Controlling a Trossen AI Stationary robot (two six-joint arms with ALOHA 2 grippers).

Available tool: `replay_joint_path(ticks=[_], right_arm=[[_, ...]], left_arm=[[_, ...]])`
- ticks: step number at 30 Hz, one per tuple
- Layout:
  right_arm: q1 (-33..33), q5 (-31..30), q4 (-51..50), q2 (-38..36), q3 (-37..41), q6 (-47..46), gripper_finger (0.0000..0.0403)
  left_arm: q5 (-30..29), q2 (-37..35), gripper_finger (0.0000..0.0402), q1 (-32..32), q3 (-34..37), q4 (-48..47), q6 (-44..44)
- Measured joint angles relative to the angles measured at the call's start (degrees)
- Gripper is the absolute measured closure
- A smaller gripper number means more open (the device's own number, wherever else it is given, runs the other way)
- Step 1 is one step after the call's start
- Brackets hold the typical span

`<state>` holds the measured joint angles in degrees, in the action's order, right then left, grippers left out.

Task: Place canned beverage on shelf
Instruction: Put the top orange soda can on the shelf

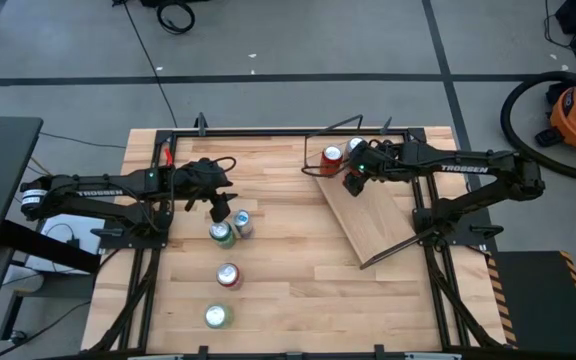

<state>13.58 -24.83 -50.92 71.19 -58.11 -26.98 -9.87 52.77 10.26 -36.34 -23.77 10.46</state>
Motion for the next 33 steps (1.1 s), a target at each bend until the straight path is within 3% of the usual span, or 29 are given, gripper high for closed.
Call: replay_joint_path(ticks=[10,22,33], right_arm=[[0.0,-2.19,-0.96,5.61,0.0,-3.27,0.0023],[1.66,-2.57,-3.21,3.13,0.02,-6.62,0.0024],[2.7,-2.63,-4.6,3.05,0.02,-7.6,0.0049]], left_arm=[[0.0,0.0,0.0207,0.0,0.0,-0.07,0.46],[0.01,0.0,0.0207,0.0,0.0,-0.12,0.5],[0.01,0.0,0.0207,0.0,0.0,-0.18,0.52]])
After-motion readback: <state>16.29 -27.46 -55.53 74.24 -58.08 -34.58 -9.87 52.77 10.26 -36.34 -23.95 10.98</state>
